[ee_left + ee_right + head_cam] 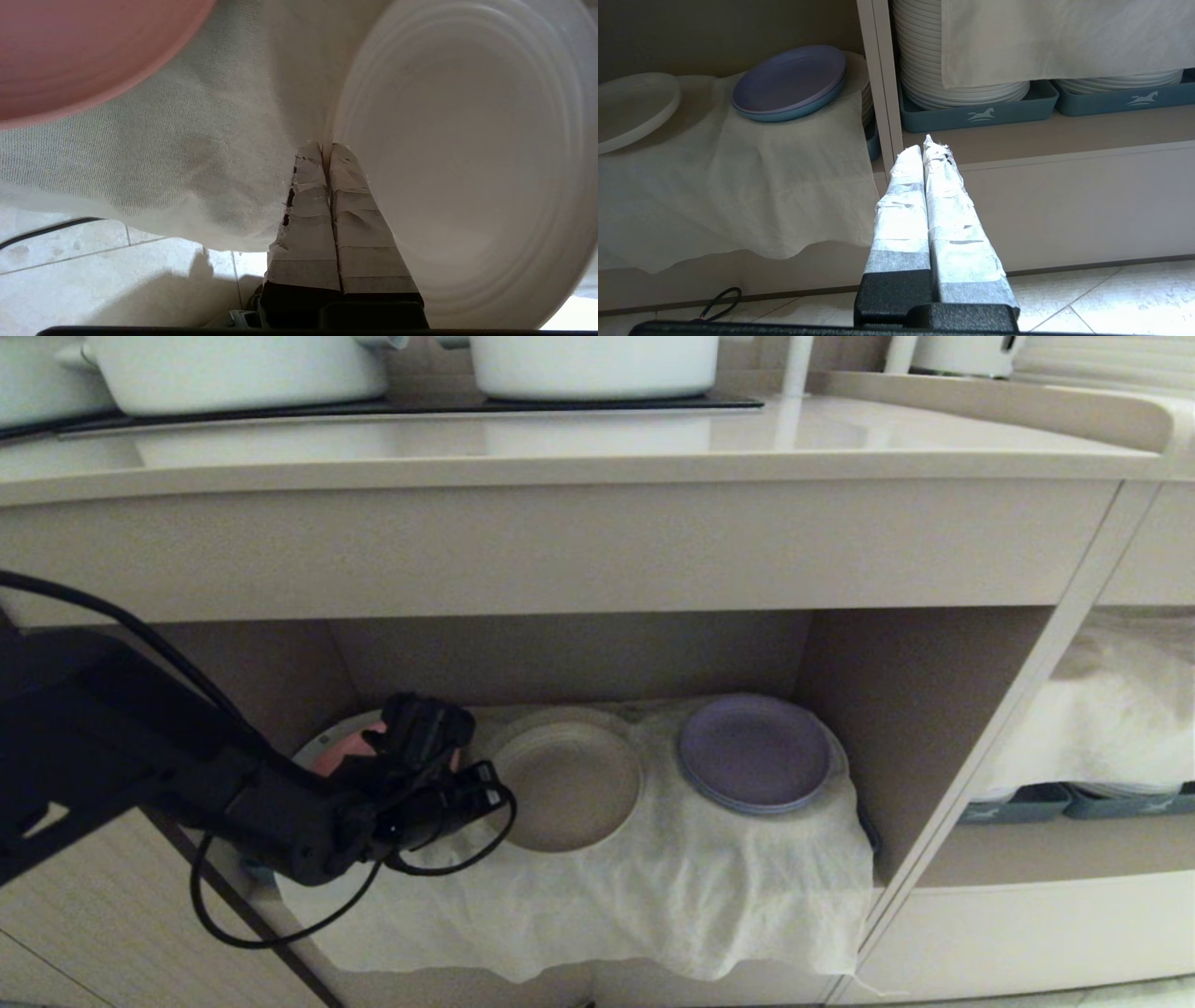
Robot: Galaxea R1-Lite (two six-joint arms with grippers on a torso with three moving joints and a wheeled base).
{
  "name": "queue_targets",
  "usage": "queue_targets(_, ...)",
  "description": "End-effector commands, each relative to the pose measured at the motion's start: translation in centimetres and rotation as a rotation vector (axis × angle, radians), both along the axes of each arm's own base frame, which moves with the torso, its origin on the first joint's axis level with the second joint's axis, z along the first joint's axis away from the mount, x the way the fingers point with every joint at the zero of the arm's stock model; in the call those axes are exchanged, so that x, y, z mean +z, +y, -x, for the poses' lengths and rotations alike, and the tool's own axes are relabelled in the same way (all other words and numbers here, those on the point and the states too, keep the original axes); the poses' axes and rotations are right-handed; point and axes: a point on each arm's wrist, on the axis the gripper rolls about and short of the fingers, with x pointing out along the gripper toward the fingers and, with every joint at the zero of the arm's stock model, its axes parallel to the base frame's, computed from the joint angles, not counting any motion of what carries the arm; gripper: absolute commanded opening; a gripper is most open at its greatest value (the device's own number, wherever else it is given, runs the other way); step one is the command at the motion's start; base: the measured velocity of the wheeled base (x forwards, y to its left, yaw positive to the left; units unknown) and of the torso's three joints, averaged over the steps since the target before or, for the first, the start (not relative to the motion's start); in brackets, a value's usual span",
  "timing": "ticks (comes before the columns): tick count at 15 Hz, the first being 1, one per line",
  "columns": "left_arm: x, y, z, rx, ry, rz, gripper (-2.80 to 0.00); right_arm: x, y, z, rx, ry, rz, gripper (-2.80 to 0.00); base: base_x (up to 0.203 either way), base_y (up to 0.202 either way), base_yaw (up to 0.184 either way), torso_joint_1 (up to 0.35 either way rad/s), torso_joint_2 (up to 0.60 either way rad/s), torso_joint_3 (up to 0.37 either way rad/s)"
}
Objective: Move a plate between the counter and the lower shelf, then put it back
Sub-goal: Put the plate in the cupboard
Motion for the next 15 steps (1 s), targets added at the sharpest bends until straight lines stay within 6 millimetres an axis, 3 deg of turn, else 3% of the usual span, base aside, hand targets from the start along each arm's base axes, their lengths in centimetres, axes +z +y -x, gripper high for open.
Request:
queue_targets(1,-0.21,-0.02,-0.16,0.009,0.001,-0.002,-2.8,0.0,0.0,0.0,0.0,0.0,0.0,-2.8,0.0,0.0,0.0,0.0,0.0,0.0)
queue_targets(15,-0.49,-0.3,-0.94,0.026,-0.008,-0.011,-2.8,0.0,0.0,0.0,0.0,0.0,0.0,-2.8,0.0,0.0,0.0,0.0,0.0,0.0)
